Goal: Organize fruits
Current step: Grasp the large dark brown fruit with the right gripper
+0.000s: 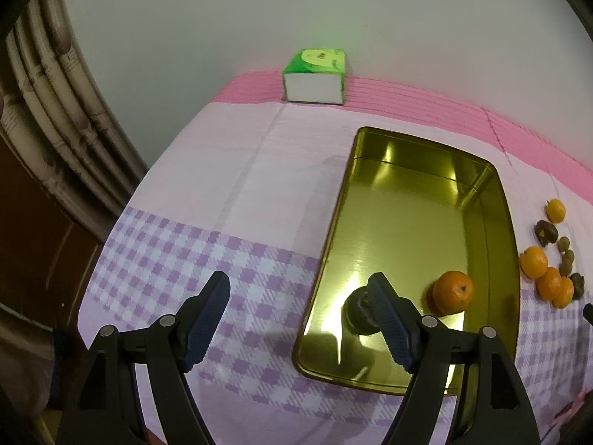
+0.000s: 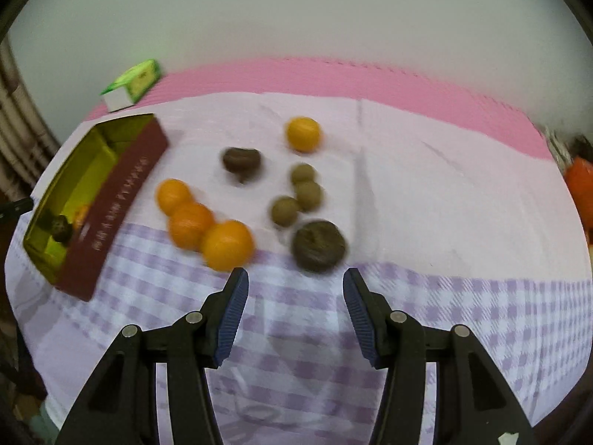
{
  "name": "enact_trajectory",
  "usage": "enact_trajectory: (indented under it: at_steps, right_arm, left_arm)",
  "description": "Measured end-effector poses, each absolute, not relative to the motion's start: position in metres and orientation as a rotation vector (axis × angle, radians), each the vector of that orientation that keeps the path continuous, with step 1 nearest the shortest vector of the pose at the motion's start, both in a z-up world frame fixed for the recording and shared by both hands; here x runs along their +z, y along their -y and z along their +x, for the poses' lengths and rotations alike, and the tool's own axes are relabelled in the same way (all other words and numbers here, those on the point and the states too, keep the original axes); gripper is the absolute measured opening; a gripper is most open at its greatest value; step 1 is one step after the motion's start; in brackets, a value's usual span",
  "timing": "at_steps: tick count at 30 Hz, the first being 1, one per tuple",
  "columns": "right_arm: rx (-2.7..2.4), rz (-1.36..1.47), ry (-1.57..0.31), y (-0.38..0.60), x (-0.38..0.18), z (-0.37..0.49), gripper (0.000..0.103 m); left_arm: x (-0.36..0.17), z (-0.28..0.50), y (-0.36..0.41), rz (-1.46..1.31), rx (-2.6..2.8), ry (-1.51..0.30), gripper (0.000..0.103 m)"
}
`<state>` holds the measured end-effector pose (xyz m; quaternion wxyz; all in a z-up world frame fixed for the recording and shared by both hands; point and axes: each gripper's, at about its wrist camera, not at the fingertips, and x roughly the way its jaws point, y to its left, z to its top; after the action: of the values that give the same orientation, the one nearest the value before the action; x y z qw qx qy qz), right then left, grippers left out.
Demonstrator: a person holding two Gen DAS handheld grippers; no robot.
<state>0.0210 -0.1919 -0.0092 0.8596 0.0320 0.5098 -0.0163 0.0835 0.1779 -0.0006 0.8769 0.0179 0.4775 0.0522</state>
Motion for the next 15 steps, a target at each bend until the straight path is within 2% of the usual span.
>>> enact_trajectory:
  at_steps: [15]
  right_arm:
    - [-0.021,0.073,-1.075,0.208,-0.043,0.049,0.049]
  left_arm:
    - [0.001,0.07,-0.13,0.105,-0.031,-0.951,0.077]
